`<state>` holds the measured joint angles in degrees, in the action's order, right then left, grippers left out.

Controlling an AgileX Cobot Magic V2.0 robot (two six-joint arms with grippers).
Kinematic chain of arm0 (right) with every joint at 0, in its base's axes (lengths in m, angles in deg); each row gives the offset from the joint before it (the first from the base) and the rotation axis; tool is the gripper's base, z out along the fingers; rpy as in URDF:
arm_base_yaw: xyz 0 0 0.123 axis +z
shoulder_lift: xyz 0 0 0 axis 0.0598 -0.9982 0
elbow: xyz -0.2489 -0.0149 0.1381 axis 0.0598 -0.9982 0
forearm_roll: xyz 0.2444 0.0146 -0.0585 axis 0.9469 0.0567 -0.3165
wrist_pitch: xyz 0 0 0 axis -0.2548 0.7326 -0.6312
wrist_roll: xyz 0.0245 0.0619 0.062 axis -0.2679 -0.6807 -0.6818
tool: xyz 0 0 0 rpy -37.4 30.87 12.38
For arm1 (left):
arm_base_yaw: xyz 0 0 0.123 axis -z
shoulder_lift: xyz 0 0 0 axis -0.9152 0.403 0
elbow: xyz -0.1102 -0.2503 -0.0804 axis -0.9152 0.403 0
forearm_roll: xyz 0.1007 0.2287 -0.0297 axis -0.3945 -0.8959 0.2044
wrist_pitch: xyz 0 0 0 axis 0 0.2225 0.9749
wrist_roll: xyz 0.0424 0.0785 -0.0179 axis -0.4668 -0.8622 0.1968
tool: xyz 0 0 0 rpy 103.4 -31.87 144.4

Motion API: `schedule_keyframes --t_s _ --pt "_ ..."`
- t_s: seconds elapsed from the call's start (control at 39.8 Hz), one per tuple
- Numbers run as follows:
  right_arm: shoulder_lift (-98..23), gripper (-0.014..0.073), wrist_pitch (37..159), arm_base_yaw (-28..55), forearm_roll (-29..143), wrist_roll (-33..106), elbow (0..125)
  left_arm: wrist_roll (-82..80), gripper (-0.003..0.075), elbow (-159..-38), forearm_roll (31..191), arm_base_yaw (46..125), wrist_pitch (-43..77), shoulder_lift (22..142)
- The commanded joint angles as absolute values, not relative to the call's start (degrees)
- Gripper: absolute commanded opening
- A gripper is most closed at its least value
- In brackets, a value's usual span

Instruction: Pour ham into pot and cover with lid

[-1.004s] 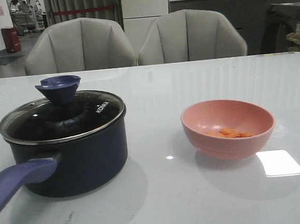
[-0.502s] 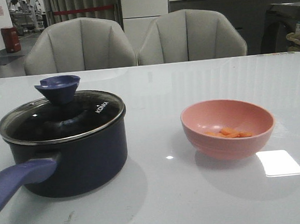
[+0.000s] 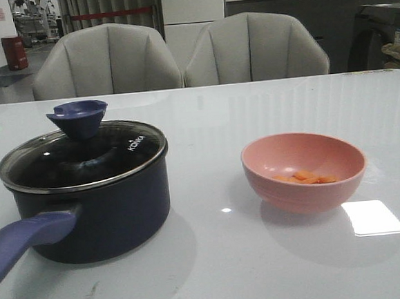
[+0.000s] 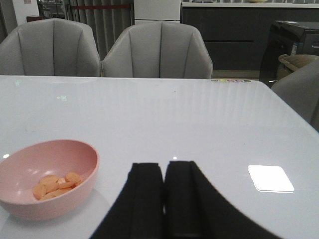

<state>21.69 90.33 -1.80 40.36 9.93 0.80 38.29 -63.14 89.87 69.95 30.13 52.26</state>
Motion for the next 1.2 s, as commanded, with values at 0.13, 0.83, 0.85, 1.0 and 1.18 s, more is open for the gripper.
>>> schedule_keyframes --t_s 0.13,0.83,0.85,1.0,1.18 --pt "22.8 0.0143 85.6 -1.8 39.7 10.1 0.2 39.0 0.0576 -66.6 90.9 70.0 27.3 53.4" --pt "22.8 0.0143 85.6 -1.8 39.7 10.1 0.2 39.6 0.0577 -96.8 92.9 75.8 50.0 82.5" --pt "22.8 0.0143 85.6 -1.8 39.7 10.1 0.2 40.0 0.0577 -97.3 92.9 76.6 50.0 83.2" --pt "22.8 0.0143 85.6 -1.8 39.7 10.1 0.2 43.0 0.0577 -99.9 92.7 82.1 49.4 88.4" --pt "22.8 0.0143 85.6 -1.8 39.7 10.1 0.2 44.5 0.0577 -102.9 92.6 86.6 49.4 95.8"
